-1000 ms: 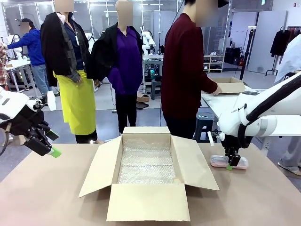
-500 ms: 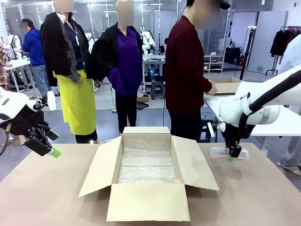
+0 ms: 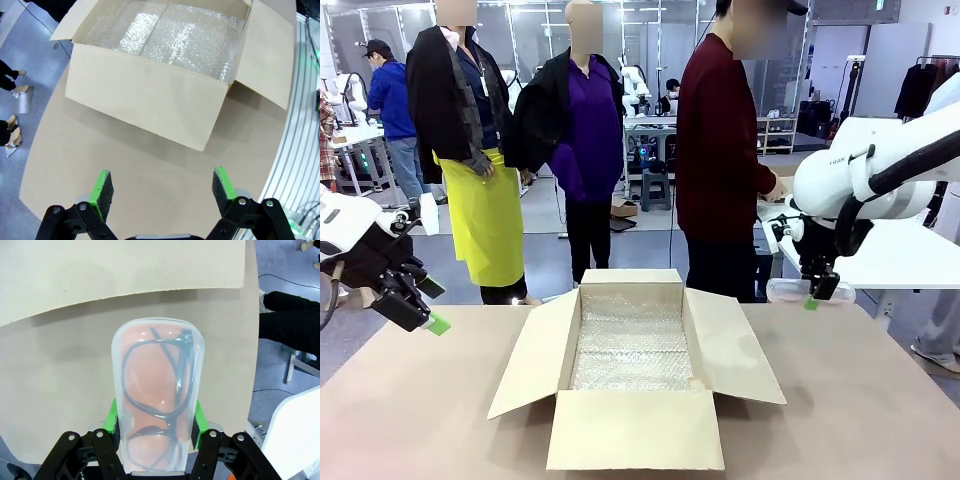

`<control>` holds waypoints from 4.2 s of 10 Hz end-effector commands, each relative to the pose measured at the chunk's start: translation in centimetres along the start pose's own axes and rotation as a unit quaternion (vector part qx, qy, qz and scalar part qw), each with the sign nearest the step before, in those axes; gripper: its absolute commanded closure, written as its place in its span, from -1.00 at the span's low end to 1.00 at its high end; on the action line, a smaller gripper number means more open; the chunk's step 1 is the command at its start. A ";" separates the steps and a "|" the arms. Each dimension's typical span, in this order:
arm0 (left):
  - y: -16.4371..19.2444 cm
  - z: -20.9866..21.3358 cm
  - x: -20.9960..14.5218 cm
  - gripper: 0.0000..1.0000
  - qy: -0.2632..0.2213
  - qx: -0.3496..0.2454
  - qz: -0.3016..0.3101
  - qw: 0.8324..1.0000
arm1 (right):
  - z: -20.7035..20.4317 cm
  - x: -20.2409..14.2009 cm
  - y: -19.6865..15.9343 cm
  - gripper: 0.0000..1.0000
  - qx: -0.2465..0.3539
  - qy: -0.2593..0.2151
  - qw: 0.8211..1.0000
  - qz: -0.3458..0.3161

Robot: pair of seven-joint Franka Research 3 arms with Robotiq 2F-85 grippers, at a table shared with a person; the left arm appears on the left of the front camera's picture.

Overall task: Pack the glasses set securely to prepare it for shipping.
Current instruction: Place the Glasses case inside the Package Box.

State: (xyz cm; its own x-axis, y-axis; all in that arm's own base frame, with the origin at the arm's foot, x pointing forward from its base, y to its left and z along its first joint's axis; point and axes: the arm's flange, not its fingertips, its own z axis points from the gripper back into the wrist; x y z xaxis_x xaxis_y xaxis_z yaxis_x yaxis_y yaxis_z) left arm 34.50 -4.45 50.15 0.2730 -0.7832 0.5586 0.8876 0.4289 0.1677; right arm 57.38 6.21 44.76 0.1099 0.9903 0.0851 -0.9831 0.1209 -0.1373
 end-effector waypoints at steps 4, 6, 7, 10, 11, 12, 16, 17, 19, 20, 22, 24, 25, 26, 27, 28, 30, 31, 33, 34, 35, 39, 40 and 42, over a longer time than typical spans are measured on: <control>0.1 0.2 -0.2 -1.00 -0.003 -0.002 -0.009 1.000 | -1.4 -0.2 -0.2 1.00 0.007 0.003 1.000 0.001; 0.1 0.2 -0.2 -1.00 -0.003 -0.002 -0.009 1.000 | -1.7 -0.4 -0.1 -0.26 0.014 0.002 1.000 -0.003; 0.1 0.2 -0.2 -1.00 -0.003 -0.002 -0.009 1.000 | 0.4 1.5 1.0 -0.26 0.001 0.001 0.999 0.044; 0.1 0.2 -0.2 -1.00 -0.003 -0.002 -0.009 1.000 | 6.2 9.8 2.1 -0.26 -0.006 -0.002 0.998 0.059; 0.1 0.2 -0.2 -1.00 -0.003 -0.002 -0.009 1.000 | 6.8 12.7 2.2 -0.26 0.000 0.000 0.997 0.074; 0.1 0.2 -0.2 -1.00 -0.003 -0.002 -0.009 1.000 | 7.2 15.7 2.2 -0.26 0.002 -0.001 0.996 0.091; 0.1 0.2 -0.2 -1.00 -0.003 -0.002 -0.009 1.000 | 4.9 28.5 2.9 -0.26 -0.002 0.023 0.995 0.097; 0.1 0.2 -0.2 -1.00 -0.003 -0.002 -0.009 1.000 | 3.5 31.2 3.1 -0.26 0.017 0.020 0.992 0.124; 0.1 0.2 -0.2 -1.00 -0.003 -0.002 -0.009 1.000 | 1.3 33.9 2.0 -0.26 0.021 0.006 0.994 0.112; 0.1 0.2 -0.2 -1.00 -0.003 -0.002 -0.009 1.000 | -0.1 34.8 1.6 -0.26 0.024 -0.005 0.994 0.104; 0.1 0.2 -0.2 -1.00 -0.003 -0.002 -0.009 1.000 | -3.4 35.8 1.4 -0.26 0.044 -0.007 0.994 0.104; 0.1 0.2 -0.2 -1.00 -0.003 -0.002 -0.009 1.000 | -6.8 35.9 0.7 -0.26 0.026 -0.027 0.995 0.096; 0.1 0.2 -0.2 -1.00 -0.003 -0.002 -0.009 1.000 | -8.2 35.8 0.6 -0.26 0.027 -0.028 0.995 0.091; 0.1 0.2 -0.2 -1.00 -0.003 -0.002 -0.009 1.000 | -9.0 35.9 0.8 -0.26 0.031 -0.022 0.995 0.089; 0.1 0.2 -0.2 -1.00 -0.003 -0.002 -0.009 1.000 | -9.8 35.9 0.8 -0.26 0.031 -0.021 0.996 0.081; 0.1 0.2 -0.2 -1.00 -0.003 -0.002 -0.009 1.000 | -10.4 35.7 0.7 -0.26 0.035 -0.014 0.996 0.078; 0.1 0.2 -0.2 -1.00 -0.003 -0.002 -0.009 1.000 | -11.8 35.2 0.6 -0.26 0.041 -0.014 0.997 0.064; 0.1 0.2 -0.2 -1.00 -0.003 -0.002 -0.009 1.000 | -12.5 35.0 0.6 -0.26 0.044 -0.011 0.997 0.061; 0.1 0.2 -0.2 -1.00 -0.003 -0.002 -0.009 1.000 | -13.1 34.5 0.6 -0.60 0.043 -0.011 0.997 0.059; 0.1 0.2 -0.2 -1.00 -0.003 -0.002 -0.009 1.000 | -12.9 34.5 0.6 -0.87 0.044 -0.011 0.997 0.062; 0.1 0.2 -0.2 -1.00 -0.003 -0.002 -0.009 1.000 | -12.6 34.5 0.7 -1.00 0.046 -0.010 0.997 0.064; 0.1 0.2 -0.2 -1.00 -0.003 -0.002 -0.009 1.000 | -11.9 33.9 0.6 -1.00 0.047 -0.024 0.997 0.058; 0.1 0.2 -0.2 -1.00 -0.003 -0.002 -0.009 1.000 | -12.9 34.1 0.3 -1.00 0.053 -0.018 0.996 0.074; 0.1 0.2 -0.2 -1.00 -0.003 -0.002 -0.009 1.000 | -12.9 34.1 0.3 -1.00 0.053 -0.018 0.996 0.074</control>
State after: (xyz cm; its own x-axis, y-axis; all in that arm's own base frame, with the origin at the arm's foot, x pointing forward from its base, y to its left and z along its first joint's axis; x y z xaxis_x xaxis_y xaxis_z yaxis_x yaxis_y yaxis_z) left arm 34.51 -4.46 50.17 0.2735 -0.7850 0.5559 0.8870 0.4294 0.1699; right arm 62.83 40.72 34.86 -0.0385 0.9934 0.1082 -0.9984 -0.0337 -0.0457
